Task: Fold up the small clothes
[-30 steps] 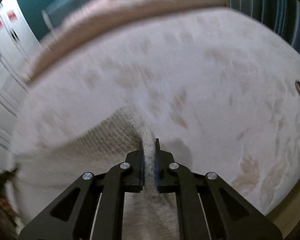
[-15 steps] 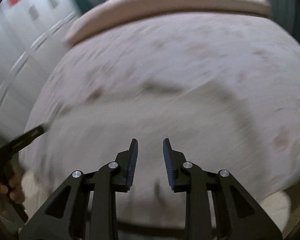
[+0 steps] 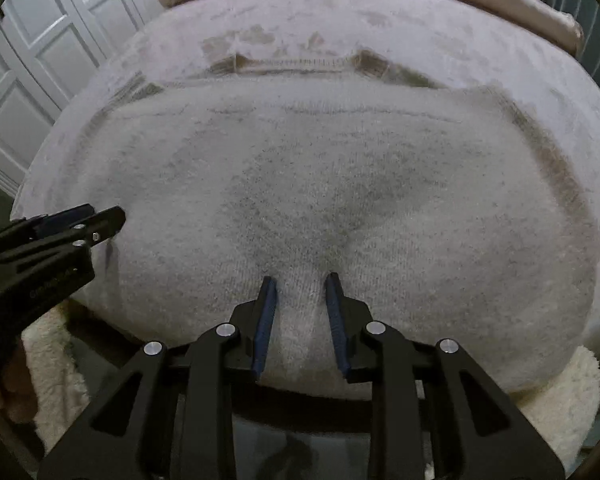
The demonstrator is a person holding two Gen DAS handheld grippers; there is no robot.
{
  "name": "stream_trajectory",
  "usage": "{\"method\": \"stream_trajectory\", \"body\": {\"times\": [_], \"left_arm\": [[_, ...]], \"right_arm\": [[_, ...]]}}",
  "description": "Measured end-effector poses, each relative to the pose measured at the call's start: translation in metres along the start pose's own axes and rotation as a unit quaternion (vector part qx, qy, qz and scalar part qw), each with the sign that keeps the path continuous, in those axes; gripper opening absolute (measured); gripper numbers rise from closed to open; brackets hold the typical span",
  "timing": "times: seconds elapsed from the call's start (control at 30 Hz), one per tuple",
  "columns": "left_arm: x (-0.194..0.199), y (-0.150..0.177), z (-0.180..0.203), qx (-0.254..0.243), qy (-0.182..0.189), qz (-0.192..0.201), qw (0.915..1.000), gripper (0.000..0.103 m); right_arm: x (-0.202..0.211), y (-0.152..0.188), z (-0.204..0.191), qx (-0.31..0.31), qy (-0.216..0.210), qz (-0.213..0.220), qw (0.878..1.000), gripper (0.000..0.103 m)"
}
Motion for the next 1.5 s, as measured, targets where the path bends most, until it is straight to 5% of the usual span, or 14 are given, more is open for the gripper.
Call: {"method": "stream_trajectory", "body": {"times": [0.37,0.6,0.73,0.9,1.03,1.07,1.13,1.2,1.37,1.5], "left_arm": [[0.016,0.006,-0.04,0.058,0.014,0.001,0.9982,0.039],[0.026,-0.005,-0.135,0.171,-0.011,0.03,0.9848,0.058],[-0.001,0.001,-0.171,0.226,0.003,0.0,0.9742,0.062],[-0.039,0.005,-0.171,0.28,0.052,-0.037,0.9578,0.066],[-0.044,-0.006,-0.162,0.265,0.051,-0.024,0.9625,0.066],[-0.045,-0.008,-0.158,0.259,0.059,-0.023,0.9637,0.064],[-0.045,-0.015,-0.149,0.259,0.1,-0.026,0.9604,0.026],[-0.039,-0.022,-0.146,0.27,0.116,-0.026,0.9556,0.013],[0.002,-0.051,-0.119,0.25,0.143,0.016,0.9575,0.01],[0.054,-0.085,-0.066,0.186,0.166,0.056,0.9668,0.009]], "right_arm": [[0.016,-0.05,-0.014,-0.032,-0.029,0.009,0.999,0.026],[-0.033,-0.051,-0.025,-0.025,-0.016,-0.046,0.998,0.027],[-0.043,-0.053,-0.029,0.005,0.0,-0.057,0.998,0.031],[-0.051,-0.054,-0.03,0.024,0.003,-0.071,0.997,0.031],[-0.055,-0.055,-0.031,0.032,0.005,-0.076,0.997,0.032],[-0.056,-0.055,-0.032,0.037,0.007,-0.074,0.997,0.032],[-0.057,-0.055,-0.033,0.045,0.008,-0.07,0.996,0.033],[-0.056,-0.055,-0.032,0.046,0.005,-0.066,0.997,0.033],[-0.051,-0.053,-0.031,0.04,-0.011,-0.054,0.998,0.033],[-0.03,-0.054,-0.025,0.017,-0.026,-0.048,0.998,0.035]]}}
Point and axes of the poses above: each gripper's, at about its wrist camera, not at the fingertips, and x roughly against the way its jaws point, z to its right, y to its underside, the point moved 10 cm from there along -x, roughly the way its jaws point, and after that the axes turned 4 degrees about z, right-handed, at the moved point
